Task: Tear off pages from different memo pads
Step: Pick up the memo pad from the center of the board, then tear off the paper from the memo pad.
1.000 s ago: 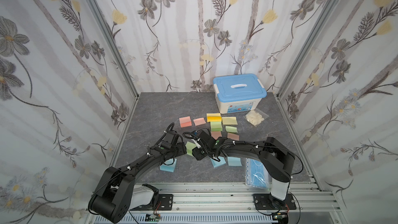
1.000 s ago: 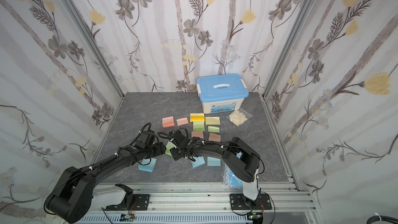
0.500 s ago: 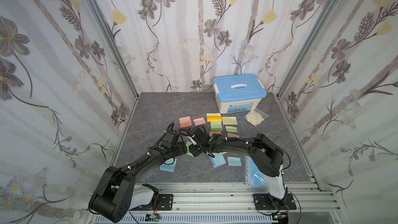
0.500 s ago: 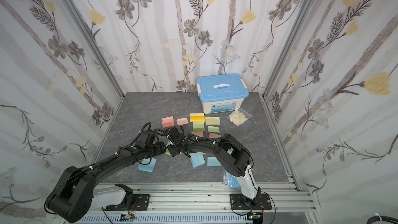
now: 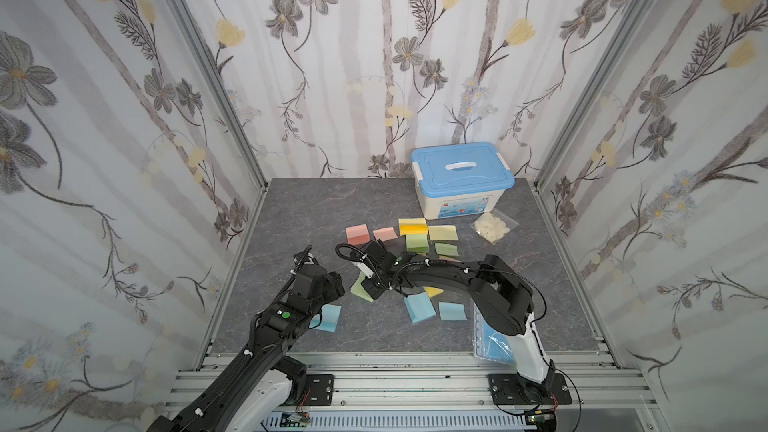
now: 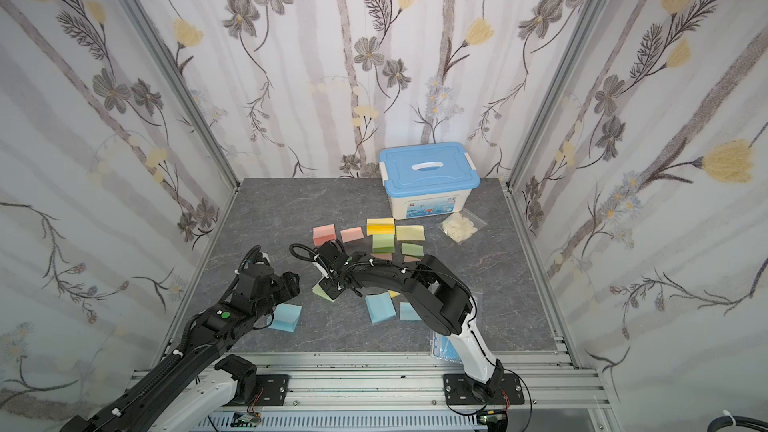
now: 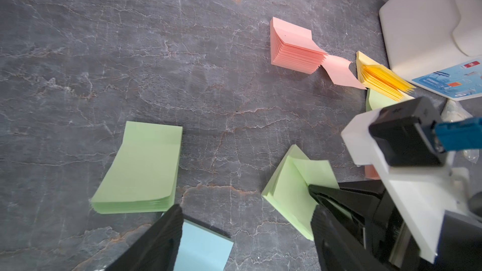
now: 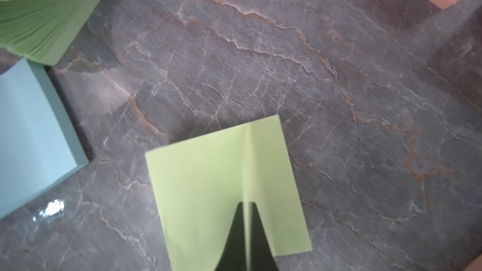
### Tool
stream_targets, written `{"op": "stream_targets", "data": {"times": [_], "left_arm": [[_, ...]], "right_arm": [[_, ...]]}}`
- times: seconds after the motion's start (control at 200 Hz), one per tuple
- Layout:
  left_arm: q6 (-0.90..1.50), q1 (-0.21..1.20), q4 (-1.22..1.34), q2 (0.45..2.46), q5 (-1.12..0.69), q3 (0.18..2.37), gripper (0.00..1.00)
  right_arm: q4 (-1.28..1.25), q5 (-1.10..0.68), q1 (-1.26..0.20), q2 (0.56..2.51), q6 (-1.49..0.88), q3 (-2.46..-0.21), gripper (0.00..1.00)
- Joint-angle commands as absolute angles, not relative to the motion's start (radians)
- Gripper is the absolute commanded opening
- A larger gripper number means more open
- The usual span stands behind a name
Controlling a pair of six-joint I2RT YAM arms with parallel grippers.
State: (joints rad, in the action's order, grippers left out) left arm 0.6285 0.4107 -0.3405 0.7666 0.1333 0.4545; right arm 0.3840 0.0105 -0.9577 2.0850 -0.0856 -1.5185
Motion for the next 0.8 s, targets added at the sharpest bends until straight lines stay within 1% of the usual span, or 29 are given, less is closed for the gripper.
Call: {"op": "stream_targets", "data": {"times": [0.0,0.13,0.205,0.23,0.38,0.405,0.604,0.794], "left_arm": [[0.626,0.41,-0.315,0.74,0.076,0.446,0.82],[0.619,0.411,-0.233,0.693,-0.058,0.421,0.84],[0.615,0.412,-0.18,0.668,-0.143,0.408,0.85],[0.614,0.413,-0.166,0.659,-0.163,0.405,0.85],[0.596,0.429,-0.063,0.594,-0.264,0.378,0.87],[0.597,0.433,-0.034,0.582,-0.283,0.369,0.87],[0.593,0.489,0.144,0.514,-0.421,0.306,0.89],[0.571,0.563,0.208,0.477,-0.463,0.297,0.89]], "right_arm": [[0.4,-0.089,-0.943,1.978,0.091,-1.511,0.0],[0.403,-0.149,-0.929,1.822,0.337,-1.453,0.0],[0.415,-0.214,-0.925,1.74,0.474,-1.414,0.0],[0.42,-0.233,-0.89,1.715,0.508,-1.405,0.0],[0.474,-0.358,-0.841,1.61,0.649,-1.389,0.0],[0.487,-0.38,-0.835,1.569,0.669,-1.39,0.0],[0.571,-0.554,-0.794,1.468,0.712,-1.406,0.0],[0.616,-0.651,-0.782,1.422,0.709,-1.399,0.0]]}}
